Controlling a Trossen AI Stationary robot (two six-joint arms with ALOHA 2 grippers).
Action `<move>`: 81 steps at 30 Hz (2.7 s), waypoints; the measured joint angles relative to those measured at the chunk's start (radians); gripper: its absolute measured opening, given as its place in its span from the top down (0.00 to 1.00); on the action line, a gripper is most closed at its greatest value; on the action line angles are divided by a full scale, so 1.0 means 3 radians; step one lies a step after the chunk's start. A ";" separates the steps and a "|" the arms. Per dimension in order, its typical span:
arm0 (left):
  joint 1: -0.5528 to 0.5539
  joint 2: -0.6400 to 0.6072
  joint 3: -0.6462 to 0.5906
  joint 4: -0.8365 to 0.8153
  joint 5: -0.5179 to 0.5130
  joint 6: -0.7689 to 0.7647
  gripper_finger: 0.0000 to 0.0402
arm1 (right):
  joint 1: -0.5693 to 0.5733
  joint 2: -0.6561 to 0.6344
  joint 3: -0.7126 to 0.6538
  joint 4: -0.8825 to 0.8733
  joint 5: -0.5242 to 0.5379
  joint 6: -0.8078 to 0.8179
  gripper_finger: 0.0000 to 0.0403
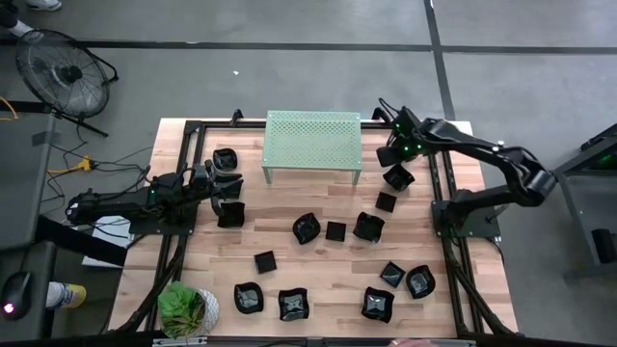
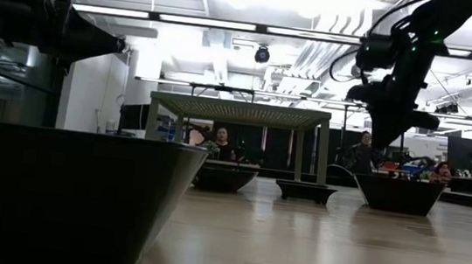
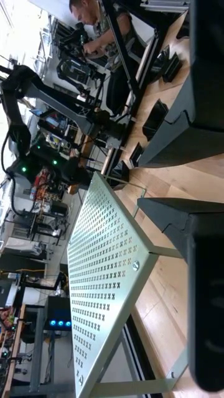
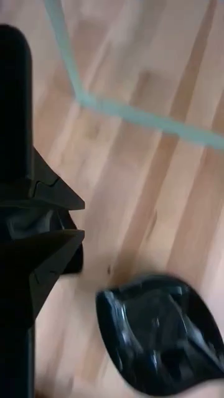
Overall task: Pick & Place Mini shaped plates
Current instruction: Put the leaf shaped plate on the shelf
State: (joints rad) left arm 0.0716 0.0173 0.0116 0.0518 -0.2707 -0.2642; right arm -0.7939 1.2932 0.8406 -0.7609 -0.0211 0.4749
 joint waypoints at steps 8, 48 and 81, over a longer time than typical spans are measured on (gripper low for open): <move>0.0000 0.0000 0.0001 0.0000 0.0000 -0.0001 0.79 | -0.0018 0.0167 0.0028 -0.0137 0.0315 -0.0254 0.86; 0.0000 0.0000 0.0000 -0.0001 0.0000 0.0000 0.79 | -0.0322 0.1638 0.0931 -0.0628 0.0611 -0.0747 0.62; 0.0001 -0.0001 0.0001 0.0000 0.0000 -0.0001 0.79 | -0.0475 0.1803 0.0918 -0.0554 0.0302 -0.0924 0.65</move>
State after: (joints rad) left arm 0.0719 0.0170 0.0119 0.0518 -0.2707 -0.2646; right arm -0.9363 1.8342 1.1160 -0.9272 0.0695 0.1978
